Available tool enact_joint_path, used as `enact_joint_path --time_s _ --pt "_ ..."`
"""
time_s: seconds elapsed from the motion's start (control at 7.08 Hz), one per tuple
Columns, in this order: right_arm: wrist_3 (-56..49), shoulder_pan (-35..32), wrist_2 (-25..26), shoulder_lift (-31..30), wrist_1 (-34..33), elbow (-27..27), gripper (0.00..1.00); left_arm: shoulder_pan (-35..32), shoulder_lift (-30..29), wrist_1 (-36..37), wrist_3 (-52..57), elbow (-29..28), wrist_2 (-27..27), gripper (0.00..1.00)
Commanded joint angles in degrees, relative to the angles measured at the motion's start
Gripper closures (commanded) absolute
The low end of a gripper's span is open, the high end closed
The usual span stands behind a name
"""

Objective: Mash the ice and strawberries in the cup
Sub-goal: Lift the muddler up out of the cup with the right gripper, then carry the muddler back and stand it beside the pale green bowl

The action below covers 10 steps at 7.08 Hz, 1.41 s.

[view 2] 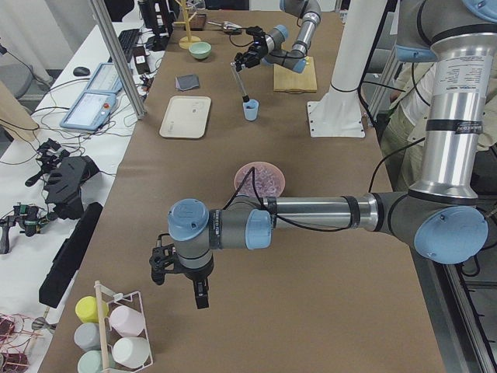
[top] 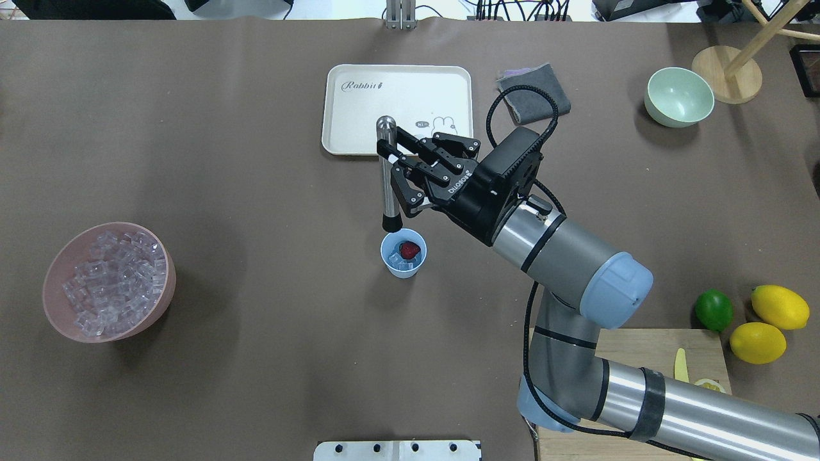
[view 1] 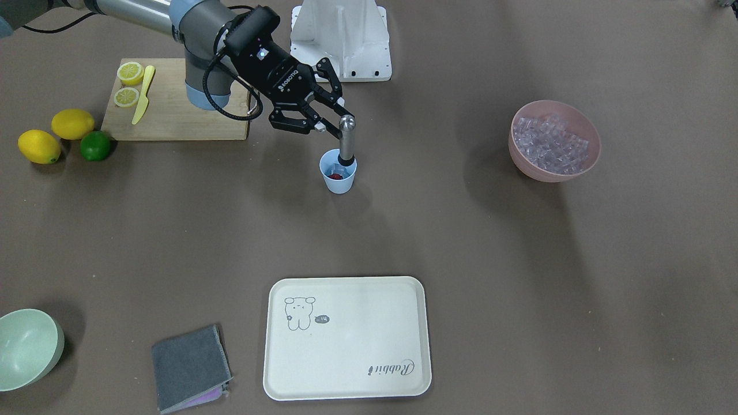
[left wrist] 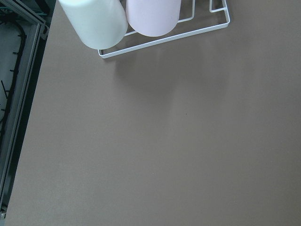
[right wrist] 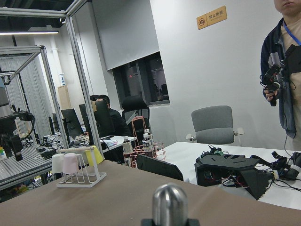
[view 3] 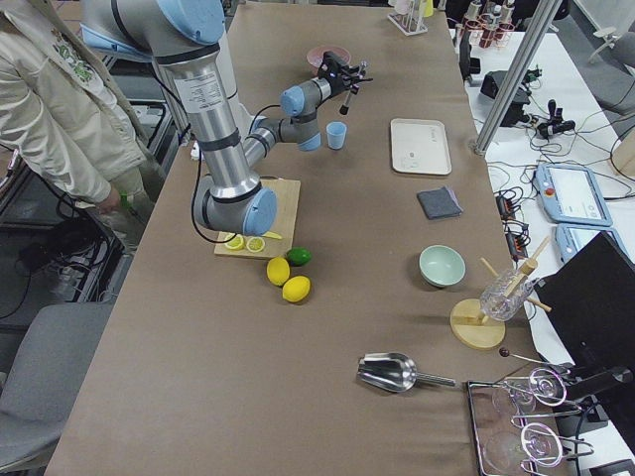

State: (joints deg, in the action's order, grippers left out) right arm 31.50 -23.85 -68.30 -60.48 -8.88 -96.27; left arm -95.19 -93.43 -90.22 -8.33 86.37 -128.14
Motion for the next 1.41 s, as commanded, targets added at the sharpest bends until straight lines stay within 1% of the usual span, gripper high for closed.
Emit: enact_joint_path --time_s 0.0,0.14,0.28,0.42,0.56,0.71,0.85,0.99,1.13,1.27 --pt "4.16 -4.08 -1.12 -0.77 -15.05 -7.07 1.00 0.00 -1.48 -0.13 -0.02 0.55 0.00 0.02" --pt "6.71 -6.88 -3.74 -1.56 -19.63 -7.17 1.00 0.00 -2.45 -0.13 -0.02 1.25 0.00 0.02" --pt "9.95 -11.43 -10.29 -2.44 -25.86 -7.35 1.00 0.00 -2.81 0.13 -0.20 4.38 0.00 0.02" --pt "10.86 -17.40 -18.89 -5.75 -31.23 -8.13 1.00 0.35 -2.81 0.22 -0.28 7.11 0.00 0.02" --pt "10.87 -25.55 -30.89 -9.53 -36.33 -7.97 1.00 1.83 -2.90 0.13 -0.11 8.36 0.09 0.02" --pt "10.69 -31.37 -39.28 -13.31 -40.12 -7.53 1.00 4.02 -2.90 0.05 -0.02 9.76 0.35 0.02" --pt "10.69 -36.39 -45.11 -15.43 -44.77 -6.66 1.00 5.00 -2.81 0.13 -0.02 11.61 0.52 0.02" --pt "10.43 -41.49 -52.56 -15.28 -53.87 -5.60 1.00 5.62 -2.81 0.05 0.07 12.32 0.70 0.02" --pt "10.17 -44.24 -56.55 -14.67 -64.49 -5.33 1.00 6.15 -2.81 -0.04 0.15 13.20 0.70 0.02" --pt "10.16 -43.92 -56.59 -13.97 -73.47 -5.16 1.00 7.81 -2.81 -1.87 0.07 13.03 0.79 0.02"
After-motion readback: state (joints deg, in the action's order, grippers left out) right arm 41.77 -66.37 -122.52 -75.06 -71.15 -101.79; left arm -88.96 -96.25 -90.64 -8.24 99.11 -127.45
